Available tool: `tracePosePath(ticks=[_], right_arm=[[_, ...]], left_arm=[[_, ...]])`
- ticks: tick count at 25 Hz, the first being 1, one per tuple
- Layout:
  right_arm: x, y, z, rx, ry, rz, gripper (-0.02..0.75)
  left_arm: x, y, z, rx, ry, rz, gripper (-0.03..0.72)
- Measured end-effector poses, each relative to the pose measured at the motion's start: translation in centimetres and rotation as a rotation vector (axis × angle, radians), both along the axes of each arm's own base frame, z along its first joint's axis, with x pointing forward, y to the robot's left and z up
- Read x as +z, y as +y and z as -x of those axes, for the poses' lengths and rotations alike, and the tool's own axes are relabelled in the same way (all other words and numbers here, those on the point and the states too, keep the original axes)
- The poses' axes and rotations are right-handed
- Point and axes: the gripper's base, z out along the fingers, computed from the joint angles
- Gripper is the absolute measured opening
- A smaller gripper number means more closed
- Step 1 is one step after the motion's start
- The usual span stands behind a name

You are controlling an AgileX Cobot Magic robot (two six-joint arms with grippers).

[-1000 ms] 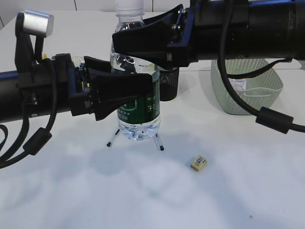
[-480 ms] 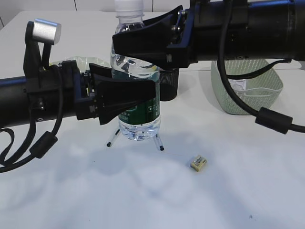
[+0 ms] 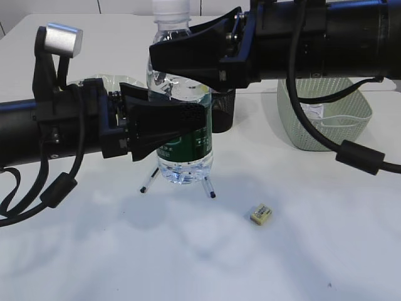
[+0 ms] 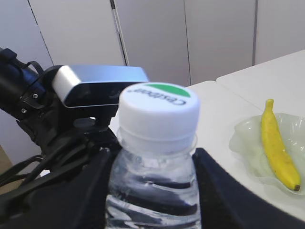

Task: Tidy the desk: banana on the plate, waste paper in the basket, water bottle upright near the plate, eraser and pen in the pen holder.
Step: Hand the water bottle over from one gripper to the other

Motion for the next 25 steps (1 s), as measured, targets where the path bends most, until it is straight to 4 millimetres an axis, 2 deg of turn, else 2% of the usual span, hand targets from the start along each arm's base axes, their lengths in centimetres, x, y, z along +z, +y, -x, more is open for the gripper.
tracePosePath(ticks=[6,11,14,19,25], right_arm=[[0.00,0.00,0.00,0.000,0.000,0.000,0.365],[-0.01,-0.01,-0.01,-0.002,0.000,0.001,0.372],[-0.03,-0.02,-0.04,-0.006,0.015,-0.002,0.415],[0.12,-0.06,-0.23,-0.027,0.034,-0.009,0.536],[-0.15,-0.14,-0.26,-0.041,0.080,0.019,0.567]], left_arm=[[0.02,0.03,-0.04,0.004,0.001,0.002,0.435],[-0.01,0.03,-0.06,0.006,-0.012,-0.005,0.414],[-0.07,0.05,-0.12,0.014,-0.041,-0.019,0.406],[-0.55,0.11,-0.54,0.052,-0.038,-0.052,0.400],[-0.81,0.20,-0.83,0.084,-0.051,-0.081,0.400]])
